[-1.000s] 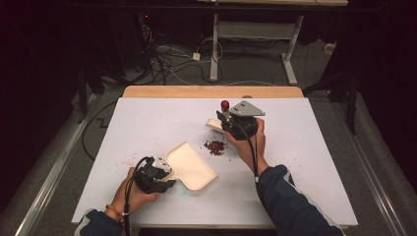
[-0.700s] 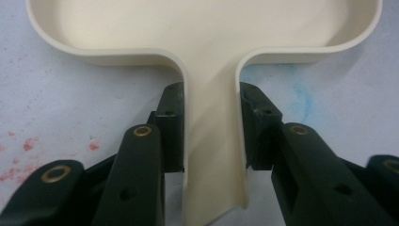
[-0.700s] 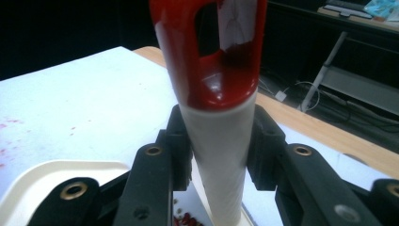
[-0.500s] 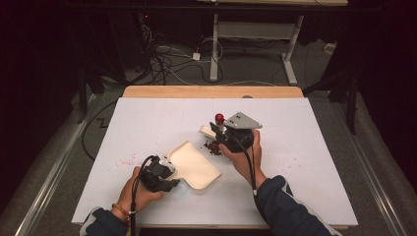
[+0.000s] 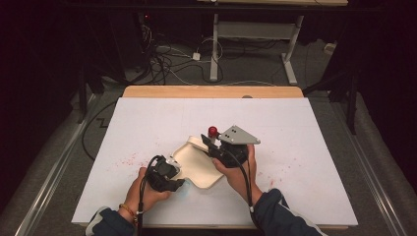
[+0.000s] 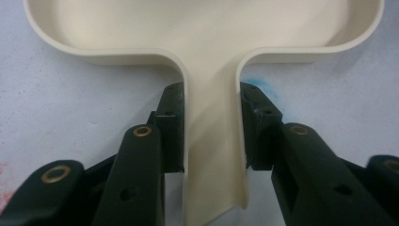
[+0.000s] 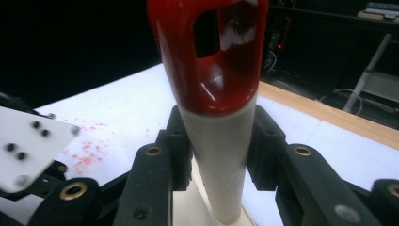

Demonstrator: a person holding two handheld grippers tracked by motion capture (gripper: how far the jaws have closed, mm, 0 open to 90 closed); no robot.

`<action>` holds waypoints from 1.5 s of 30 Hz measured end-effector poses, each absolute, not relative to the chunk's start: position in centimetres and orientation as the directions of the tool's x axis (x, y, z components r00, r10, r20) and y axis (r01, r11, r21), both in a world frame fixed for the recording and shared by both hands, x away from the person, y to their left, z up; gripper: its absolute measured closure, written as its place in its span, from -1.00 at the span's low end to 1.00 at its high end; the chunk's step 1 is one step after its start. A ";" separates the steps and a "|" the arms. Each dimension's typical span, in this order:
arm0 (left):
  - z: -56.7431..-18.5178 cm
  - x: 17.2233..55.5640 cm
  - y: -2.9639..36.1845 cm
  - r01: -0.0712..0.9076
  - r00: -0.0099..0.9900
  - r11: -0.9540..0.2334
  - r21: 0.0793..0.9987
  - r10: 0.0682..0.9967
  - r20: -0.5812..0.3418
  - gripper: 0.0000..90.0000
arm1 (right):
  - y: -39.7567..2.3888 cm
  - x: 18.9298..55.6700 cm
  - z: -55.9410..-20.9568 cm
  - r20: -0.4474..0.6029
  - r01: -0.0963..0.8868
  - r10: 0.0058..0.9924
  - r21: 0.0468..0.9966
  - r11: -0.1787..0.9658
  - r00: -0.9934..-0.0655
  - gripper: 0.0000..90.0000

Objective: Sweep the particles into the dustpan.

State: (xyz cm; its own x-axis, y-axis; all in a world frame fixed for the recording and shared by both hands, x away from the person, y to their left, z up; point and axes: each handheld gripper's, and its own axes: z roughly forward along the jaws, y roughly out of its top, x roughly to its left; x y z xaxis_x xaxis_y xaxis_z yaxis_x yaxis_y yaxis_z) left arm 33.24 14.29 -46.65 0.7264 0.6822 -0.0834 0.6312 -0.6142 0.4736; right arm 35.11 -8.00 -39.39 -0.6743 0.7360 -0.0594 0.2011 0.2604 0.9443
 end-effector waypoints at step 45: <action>-46.7 32.9 14.8 0.600 0.748 -0.643 0.477 0.662 -0.048 0.42 | -13.9 34.9 -33.7 -0.078 0.098 0.778 0.979 0.176 -0.624 0.55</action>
